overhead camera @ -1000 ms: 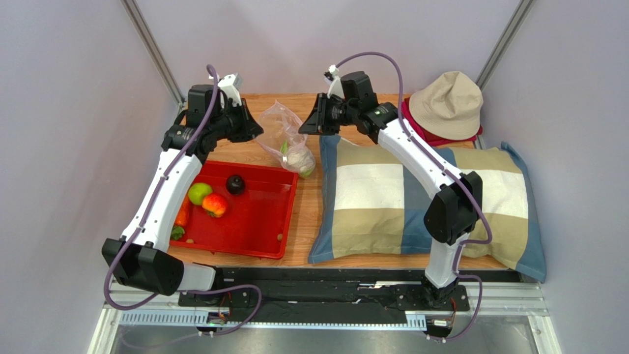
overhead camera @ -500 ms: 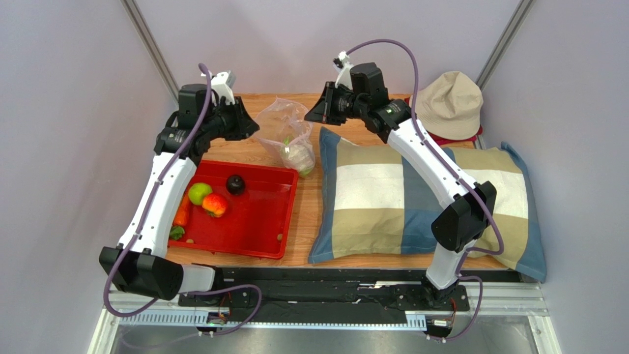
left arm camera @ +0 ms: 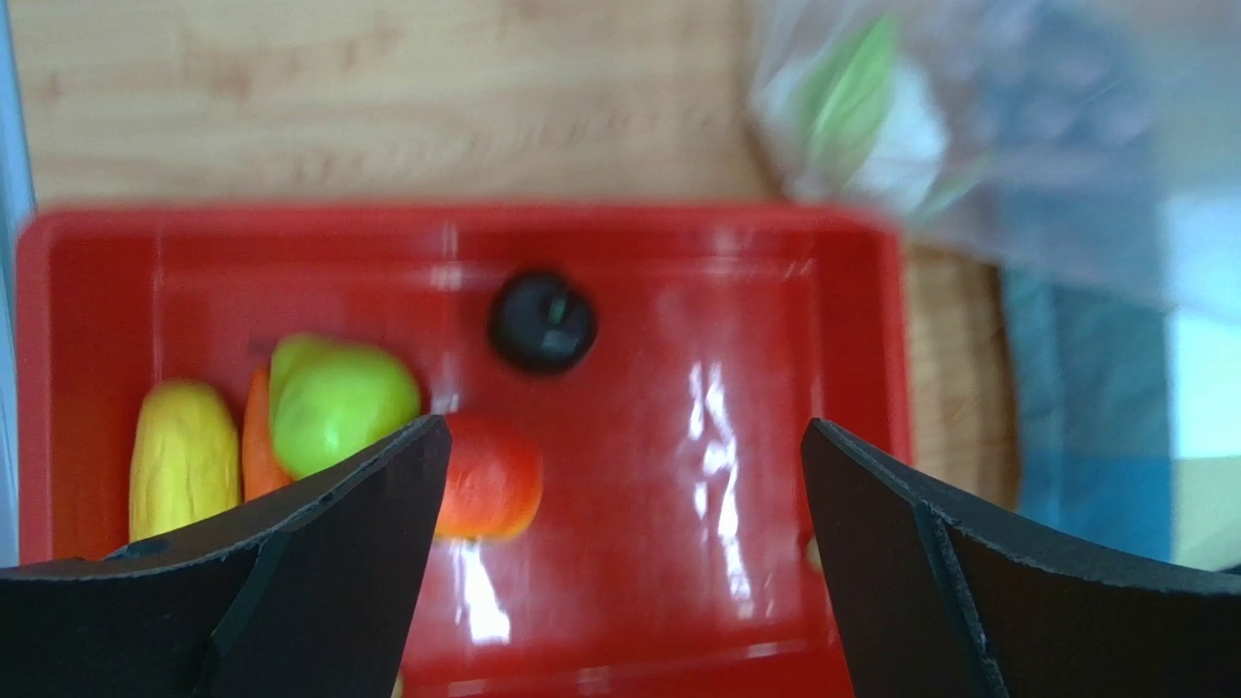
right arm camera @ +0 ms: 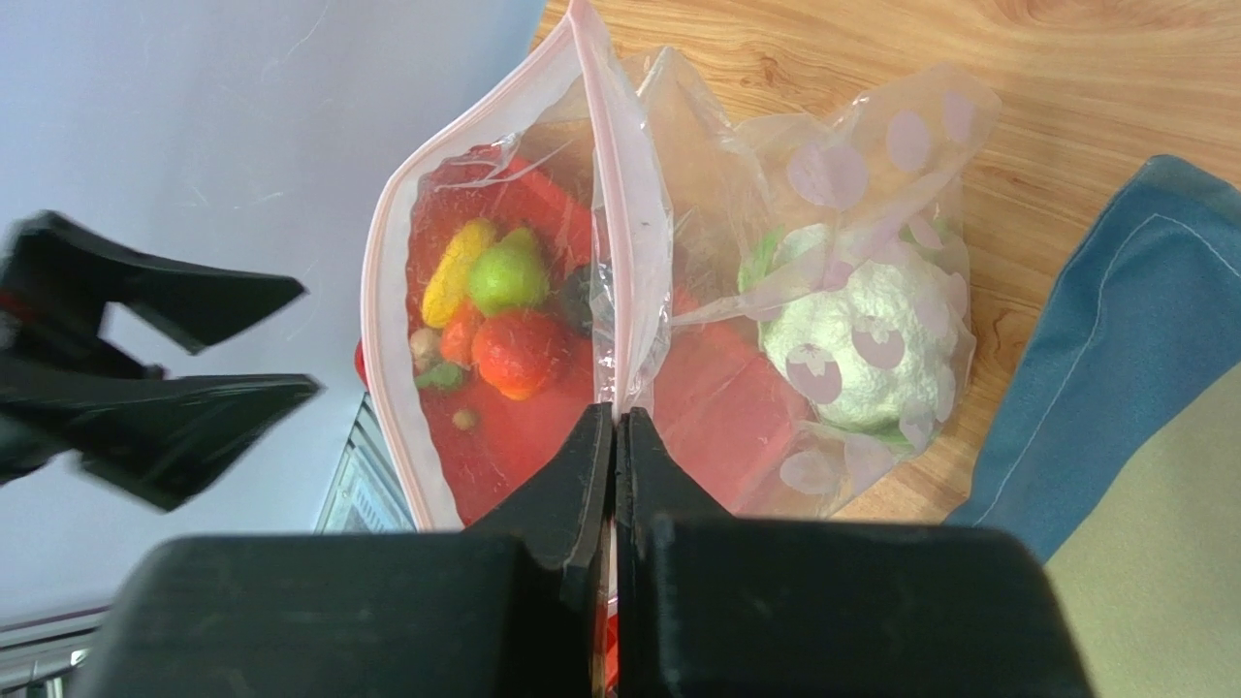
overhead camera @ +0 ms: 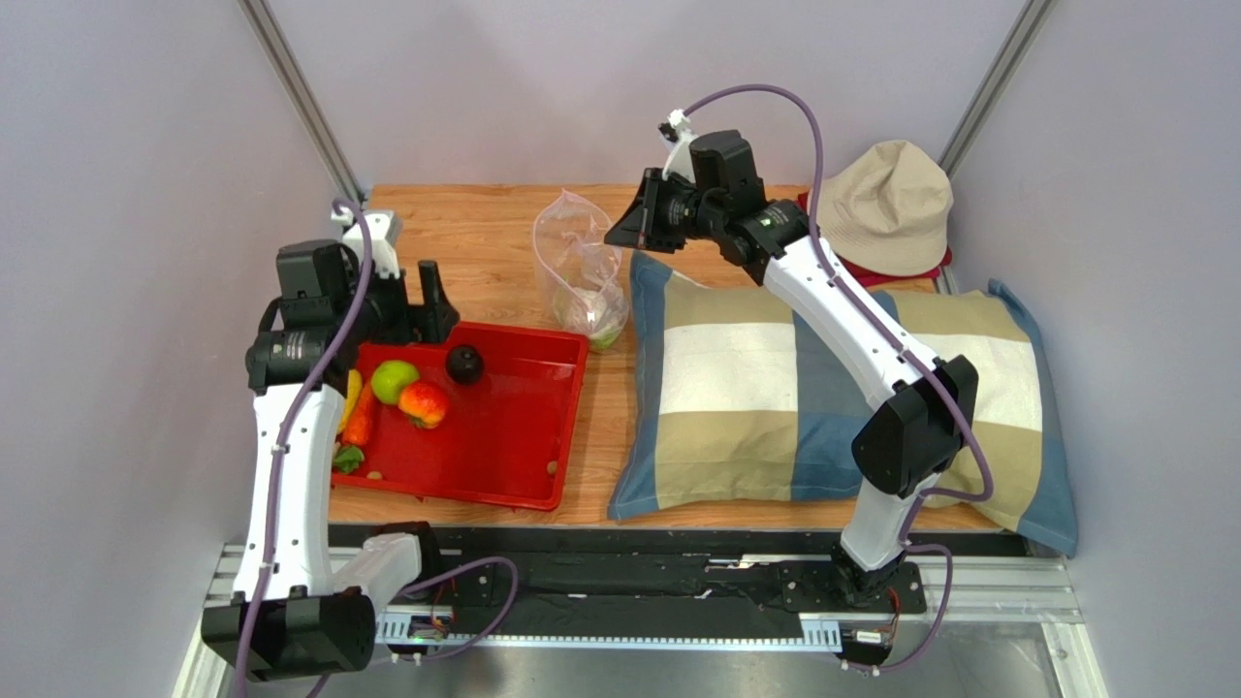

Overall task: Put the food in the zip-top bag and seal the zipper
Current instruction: Pick up the fake fruit from the bin.

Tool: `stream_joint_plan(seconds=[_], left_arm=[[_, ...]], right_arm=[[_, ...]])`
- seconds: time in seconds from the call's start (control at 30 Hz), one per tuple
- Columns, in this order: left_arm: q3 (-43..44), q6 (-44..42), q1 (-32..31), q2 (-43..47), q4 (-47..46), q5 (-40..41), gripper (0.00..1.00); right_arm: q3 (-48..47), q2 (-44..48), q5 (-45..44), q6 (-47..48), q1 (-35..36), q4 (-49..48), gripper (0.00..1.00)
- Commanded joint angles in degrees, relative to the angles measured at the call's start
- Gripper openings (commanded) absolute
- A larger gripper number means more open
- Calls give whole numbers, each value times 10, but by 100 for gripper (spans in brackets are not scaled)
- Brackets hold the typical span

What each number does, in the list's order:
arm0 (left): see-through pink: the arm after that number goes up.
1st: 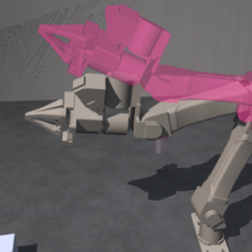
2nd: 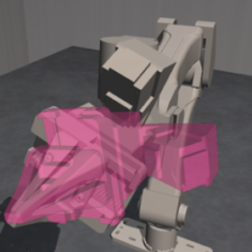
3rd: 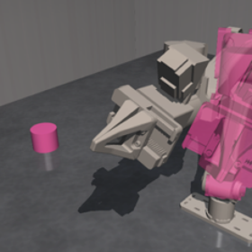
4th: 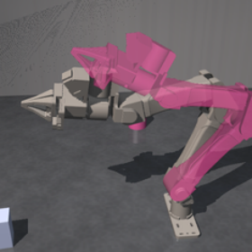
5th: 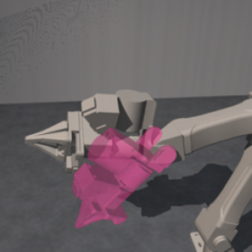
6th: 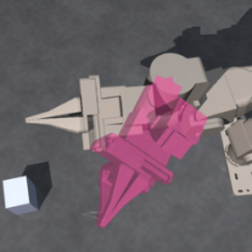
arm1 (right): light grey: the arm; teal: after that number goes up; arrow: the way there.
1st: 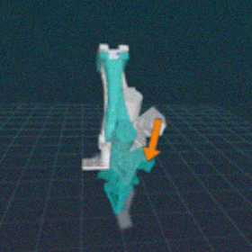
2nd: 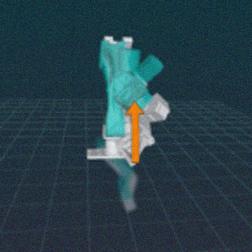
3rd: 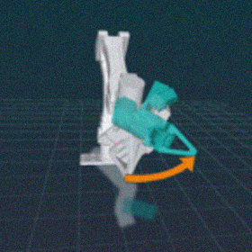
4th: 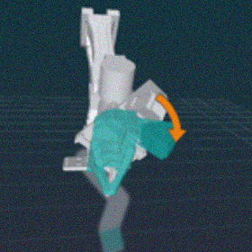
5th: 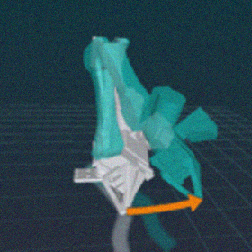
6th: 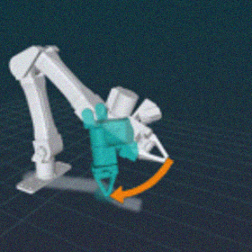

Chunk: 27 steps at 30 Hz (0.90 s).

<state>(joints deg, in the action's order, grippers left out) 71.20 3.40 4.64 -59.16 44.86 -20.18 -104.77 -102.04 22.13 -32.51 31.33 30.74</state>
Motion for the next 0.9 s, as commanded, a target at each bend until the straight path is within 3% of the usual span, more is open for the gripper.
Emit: stream_joint_plan(seconds=[0.0, 0.1, 0.2, 0.37, 0.87], left_arm=[[-42, -150, 30, -28, 117, 19, 99], [-80, -219, 34, -44, 130, 60, 99], [-76, -278, 43, -67, 134, 37, 99], [-83, -338, 34, -133, 112, 73, 99], [-204, -371, -13, -238, -23, 141, 97]], right_arm=[[-6, -3, 15, -3, 4, -20, 0], [-7, -4, 20, -3, 4, -18, 0], [-7, -7, 26, -3, 4, -18, 0], [-10, -8, 27, -2, 4, -17, 0], [-15, -9, 20, 12, 3, -9, 0]])
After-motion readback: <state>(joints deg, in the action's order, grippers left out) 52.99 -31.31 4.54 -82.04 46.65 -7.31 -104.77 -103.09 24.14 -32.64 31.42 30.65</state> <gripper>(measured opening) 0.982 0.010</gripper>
